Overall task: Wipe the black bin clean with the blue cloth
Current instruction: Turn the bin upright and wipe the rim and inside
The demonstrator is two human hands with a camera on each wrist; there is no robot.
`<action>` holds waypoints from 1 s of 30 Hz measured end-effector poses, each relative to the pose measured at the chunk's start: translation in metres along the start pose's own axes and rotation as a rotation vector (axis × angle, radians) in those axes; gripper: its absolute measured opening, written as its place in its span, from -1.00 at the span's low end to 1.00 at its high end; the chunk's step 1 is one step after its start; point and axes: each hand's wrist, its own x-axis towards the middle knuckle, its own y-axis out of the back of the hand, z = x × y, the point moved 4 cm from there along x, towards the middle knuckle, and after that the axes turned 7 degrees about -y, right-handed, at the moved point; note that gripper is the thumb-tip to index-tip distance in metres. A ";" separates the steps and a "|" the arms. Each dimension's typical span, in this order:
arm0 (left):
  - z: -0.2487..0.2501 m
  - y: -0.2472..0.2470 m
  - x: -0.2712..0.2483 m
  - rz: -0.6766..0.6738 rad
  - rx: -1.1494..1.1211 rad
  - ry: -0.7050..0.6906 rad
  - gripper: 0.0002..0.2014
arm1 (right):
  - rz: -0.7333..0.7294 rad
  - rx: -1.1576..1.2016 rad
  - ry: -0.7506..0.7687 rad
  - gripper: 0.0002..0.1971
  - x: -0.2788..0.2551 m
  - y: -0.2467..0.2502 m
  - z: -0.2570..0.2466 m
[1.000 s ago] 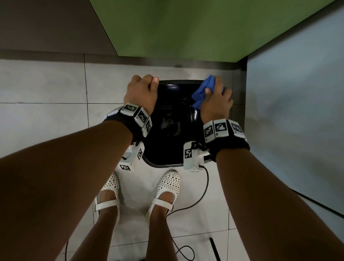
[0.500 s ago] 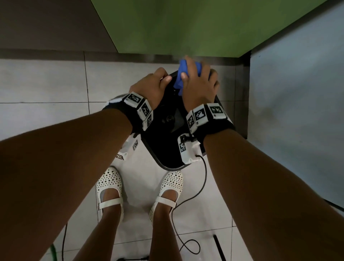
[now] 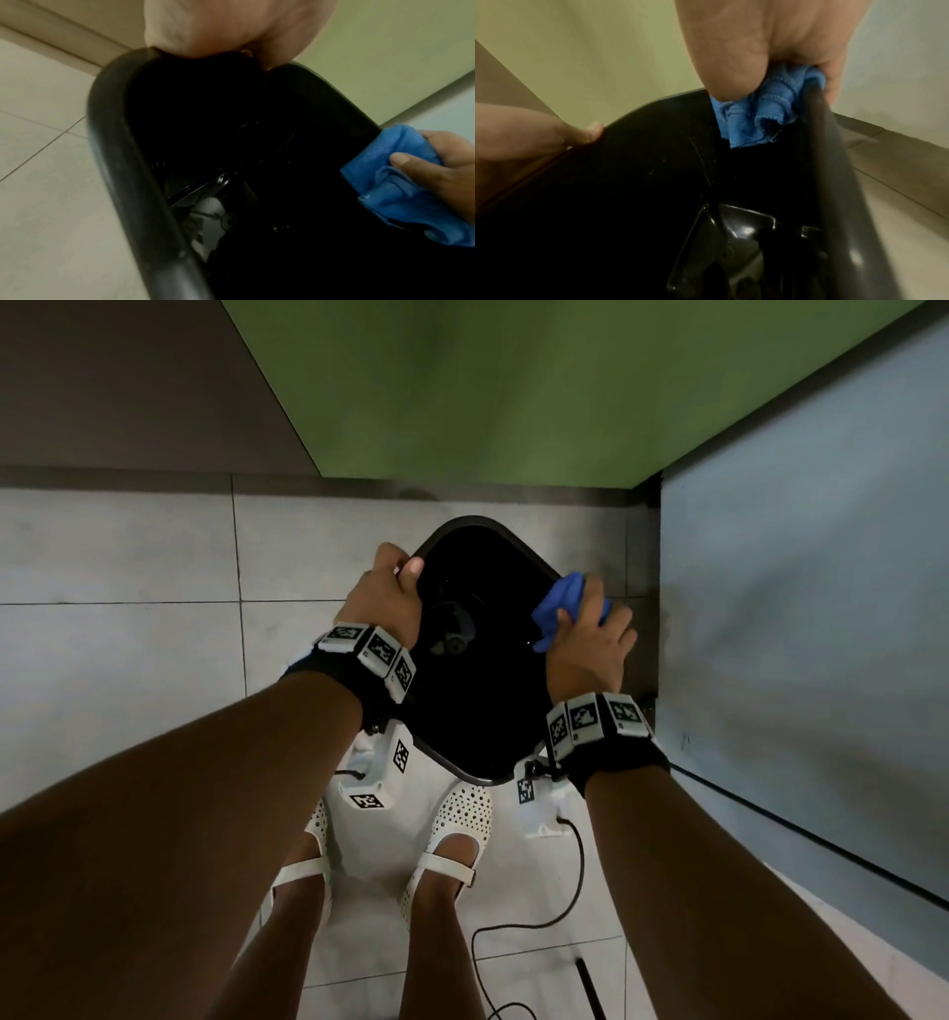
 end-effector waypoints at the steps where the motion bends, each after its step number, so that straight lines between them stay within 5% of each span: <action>1: -0.002 0.000 -0.003 0.011 -0.017 0.030 -0.66 | 0.008 0.009 0.000 -0.49 0.002 0.000 -0.004; 8: -0.028 0.001 -0.026 0.215 -0.208 0.265 -0.64 | 0.002 0.112 -0.015 -0.53 0.010 0.001 -0.045; 13: -0.032 0.002 -0.033 0.256 -0.246 0.325 -0.63 | -0.047 0.236 -0.115 -0.50 0.006 -0.003 -0.037; 20: -0.045 -0.002 -0.051 0.295 -0.260 0.392 -0.59 | -0.032 0.198 -0.013 -0.50 0.001 -0.005 -0.043; 27: -0.046 0.011 -0.056 0.217 -0.183 0.545 -0.56 | 0.188 0.152 0.008 -0.61 -0.017 0.007 -0.054; 30: -0.043 0.027 -0.072 0.249 -0.118 0.483 -0.57 | 0.209 0.136 0.041 -0.61 -0.022 0.022 -0.055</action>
